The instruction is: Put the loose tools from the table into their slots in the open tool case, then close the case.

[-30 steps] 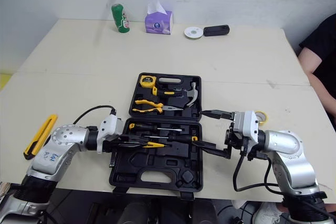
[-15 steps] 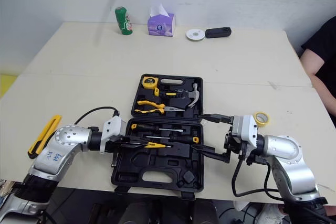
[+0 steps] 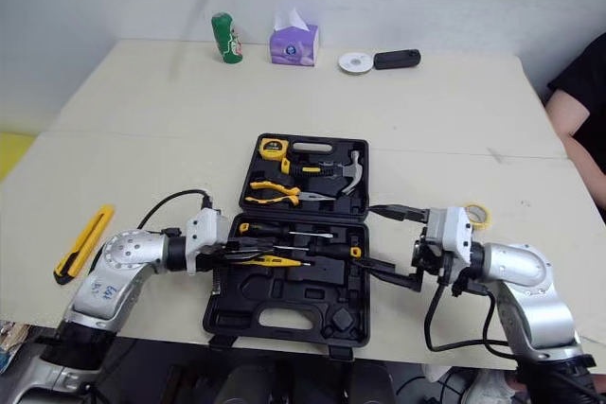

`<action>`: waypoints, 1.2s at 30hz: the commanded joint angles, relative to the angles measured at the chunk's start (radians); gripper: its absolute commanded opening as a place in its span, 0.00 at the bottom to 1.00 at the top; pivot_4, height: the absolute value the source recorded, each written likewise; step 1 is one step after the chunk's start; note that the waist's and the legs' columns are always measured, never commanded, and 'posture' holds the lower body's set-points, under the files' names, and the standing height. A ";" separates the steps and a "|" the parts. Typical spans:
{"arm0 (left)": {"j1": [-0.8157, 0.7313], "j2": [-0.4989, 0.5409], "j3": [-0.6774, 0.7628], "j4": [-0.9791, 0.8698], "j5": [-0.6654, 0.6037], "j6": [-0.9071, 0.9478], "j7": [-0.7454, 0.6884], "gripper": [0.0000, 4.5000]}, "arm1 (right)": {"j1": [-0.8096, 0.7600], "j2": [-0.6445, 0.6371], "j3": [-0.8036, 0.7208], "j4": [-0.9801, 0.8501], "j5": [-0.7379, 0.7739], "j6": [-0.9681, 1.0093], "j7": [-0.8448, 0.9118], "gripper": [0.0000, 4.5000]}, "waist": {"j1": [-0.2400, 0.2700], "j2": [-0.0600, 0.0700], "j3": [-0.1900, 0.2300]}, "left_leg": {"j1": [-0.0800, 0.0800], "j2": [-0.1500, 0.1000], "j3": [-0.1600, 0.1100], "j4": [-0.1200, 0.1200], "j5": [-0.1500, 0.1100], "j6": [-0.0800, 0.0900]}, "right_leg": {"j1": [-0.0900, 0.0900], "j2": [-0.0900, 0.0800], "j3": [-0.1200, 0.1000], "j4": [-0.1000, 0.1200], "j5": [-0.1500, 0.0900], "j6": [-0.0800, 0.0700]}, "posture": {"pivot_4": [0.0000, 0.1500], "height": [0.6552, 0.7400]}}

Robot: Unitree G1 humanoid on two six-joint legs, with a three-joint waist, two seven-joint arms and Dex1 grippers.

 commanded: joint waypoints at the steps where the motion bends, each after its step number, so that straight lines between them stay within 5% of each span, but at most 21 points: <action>1: 0.050 0.066 0.138 -0.043 -0.097 -0.023 -0.051 0.14 | 0.011 -0.037 -0.100 0.071 -0.010 -0.098 0.028 1.00 | -0.008 0.000 0.000 | 0.000 0.000 0.000 0.000 0.000 0.000 | 0.000 0.000 0.000 0.000 0.000 0.000 | 1.00 1.00; 9: 0.213 0.173 0.476 0.143 -0.091 -0.131 0.029 0.88 | 0.057 -0.104 -0.302 0.404 -0.102 -0.409 0.035 1.00 | -0.011 0.000 0.000 | 0.001 0.000 0.001 -0.001 0.000 0.000 | 0.000 0.000 0.000 0.000 0.000 0.000 | 1.00 1.00; 11: 0.239 0.153 0.576 0.205 -0.095 -0.176 0.109 0.99 | 0.065 -0.090 -0.369 0.489 -0.077 -0.427 -0.012 1.00 | -0.011 0.000 0.001 | 0.001 0.000 0.001 -0.002 0.000 0.000 | 0.000 0.000 0.000 -0.001 0.000 0.000 | 1.00 1.00; 18: 0.383 0.083 0.879 0.372 -0.129 -0.248 0.343 0.99 | 0.163 -0.106 -0.522 0.767 -0.129 -0.565 -0.160 1.00 | -0.011 0.000 0.001 | 0.002 0.000 0.001 -0.004 -0.003 -0.002 | 0.000 -0.001 0.001 -0.002 0.000 -0.001 | 1.00 1.00; 24: 0.449 0.122 1.066 0.666 -0.146 -0.298 0.496 0.99 | 0.293 -0.140 -0.628 1.016 -0.164 -0.657 -0.328 1.00 | -0.012 -0.001 0.001 | 0.003 0.000 0.002 -0.004 -0.008 -0.004 | 0.000 -0.001 0.002 -0.003 -0.001 -0.001 | 1.00 1.00; 36: 0.464 0.123 1.082 0.777 -0.190 -0.282 0.561 0.99 | 0.306 -0.120 -0.610 1.077 -0.148 -0.708 -0.398 1.00 | -0.034 -0.002 0.000 | 0.006 0.001 0.002 -0.011 -0.007 -0.008 | -0.001 -0.001 0.003 -0.003 -0.002 -0.003 | 1.00 1.00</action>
